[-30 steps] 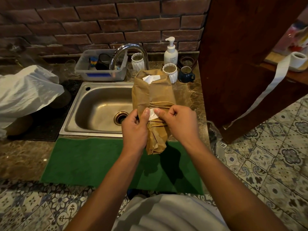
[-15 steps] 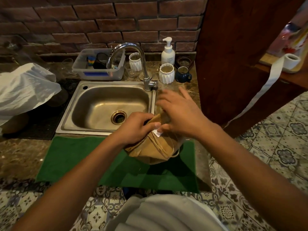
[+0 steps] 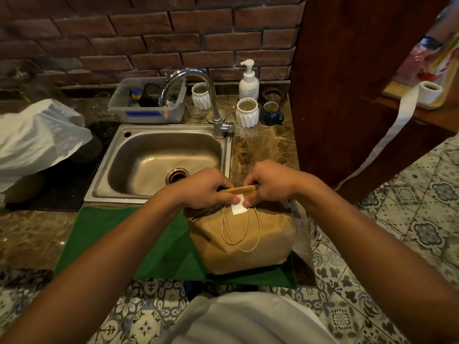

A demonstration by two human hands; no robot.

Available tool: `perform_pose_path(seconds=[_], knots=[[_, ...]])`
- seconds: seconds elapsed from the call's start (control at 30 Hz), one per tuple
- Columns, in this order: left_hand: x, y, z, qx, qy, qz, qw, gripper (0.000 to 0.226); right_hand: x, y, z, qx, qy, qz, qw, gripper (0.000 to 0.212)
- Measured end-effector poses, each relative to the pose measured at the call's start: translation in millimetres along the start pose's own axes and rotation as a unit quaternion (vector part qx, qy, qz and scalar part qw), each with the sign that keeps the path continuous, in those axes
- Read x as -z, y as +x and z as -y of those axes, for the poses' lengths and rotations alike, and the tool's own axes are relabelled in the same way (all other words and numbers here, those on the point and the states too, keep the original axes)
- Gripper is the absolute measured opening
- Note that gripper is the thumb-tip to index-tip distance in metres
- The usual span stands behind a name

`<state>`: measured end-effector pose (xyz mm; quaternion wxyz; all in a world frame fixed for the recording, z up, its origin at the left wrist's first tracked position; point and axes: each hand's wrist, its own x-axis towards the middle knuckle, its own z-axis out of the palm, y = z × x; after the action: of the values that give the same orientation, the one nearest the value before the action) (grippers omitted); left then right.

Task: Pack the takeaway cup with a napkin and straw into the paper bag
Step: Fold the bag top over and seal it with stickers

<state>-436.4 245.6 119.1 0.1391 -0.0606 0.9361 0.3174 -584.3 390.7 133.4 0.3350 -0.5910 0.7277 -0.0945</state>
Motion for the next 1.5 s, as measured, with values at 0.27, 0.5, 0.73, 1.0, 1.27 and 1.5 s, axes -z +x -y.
perform_pose_path(seconds=[0.27,0.5,0.73,1.0,1.27,1.5], knots=[[-2.9,-1.1,2.9,-0.012,0.026,-0.025,0.999,0.027,-0.3,-1.8,-0.3,-0.022,0.028,0.010,0.999,0.021],[-9.4,9.6,5.3,-0.048,0.075,-0.040,0.995,0.029,-15.5,8.9,7.3,-0.037,-0.011,0.037,0.999,0.021],[-15.4,12.8,5.6,-0.047,0.062,-0.036,0.996,0.028,-15.4,8.5,4.0,-0.037,0.004,0.038,0.999,0.022],[-18.6,13.8,4.8,-0.047,0.071,-0.026,0.996,0.029,-23.6,10.2,-1.2,-0.035,-0.007,0.057,0.998,0.023],[-14.4,9.1,1.9,-0.015,0.049,0.008,0.999,0.029,-29.6,10.4,-4.5,-0.016,0.034,0.036,0.999,0.023],[-16.4,-19.0,36.6,0.053,-0.096,-0.050,0.993,0.018,-40.2,2.8,-22.7,-0.018,0.099,0.027,0.995,0.013]])
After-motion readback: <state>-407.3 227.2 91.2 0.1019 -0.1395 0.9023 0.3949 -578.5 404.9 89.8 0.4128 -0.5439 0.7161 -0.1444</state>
